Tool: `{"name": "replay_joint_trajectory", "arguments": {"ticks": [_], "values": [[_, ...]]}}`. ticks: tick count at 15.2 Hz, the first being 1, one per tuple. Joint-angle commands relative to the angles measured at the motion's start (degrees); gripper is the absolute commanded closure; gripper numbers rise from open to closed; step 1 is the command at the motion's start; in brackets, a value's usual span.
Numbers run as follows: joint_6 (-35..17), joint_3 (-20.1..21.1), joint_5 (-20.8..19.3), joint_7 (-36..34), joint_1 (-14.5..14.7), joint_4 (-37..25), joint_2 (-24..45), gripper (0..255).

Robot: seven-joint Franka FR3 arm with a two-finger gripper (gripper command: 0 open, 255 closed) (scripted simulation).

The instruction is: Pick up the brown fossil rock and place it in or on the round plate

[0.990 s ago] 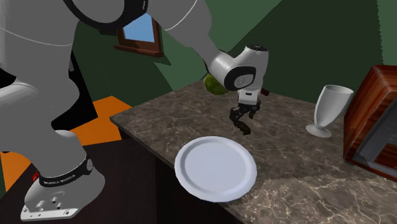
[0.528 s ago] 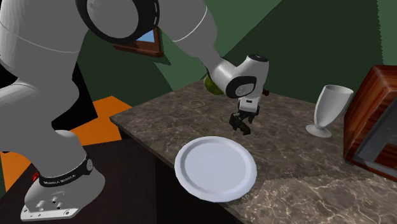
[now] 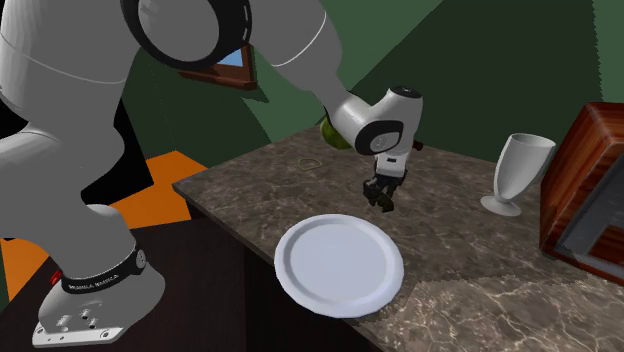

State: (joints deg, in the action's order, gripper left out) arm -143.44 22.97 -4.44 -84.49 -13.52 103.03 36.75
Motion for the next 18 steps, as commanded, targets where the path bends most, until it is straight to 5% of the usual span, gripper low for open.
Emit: {"name": "replay_joint_trajectory", "arguments": {"ticks": [1, 18], "values": [[-0.1, 0.0, 0.0, 0.0, 0.0, 0.0, 0.1, 255], [4.7, 1.4, 1.5, 0.2, -1.1, -0.2, -4.6, 255]]}}
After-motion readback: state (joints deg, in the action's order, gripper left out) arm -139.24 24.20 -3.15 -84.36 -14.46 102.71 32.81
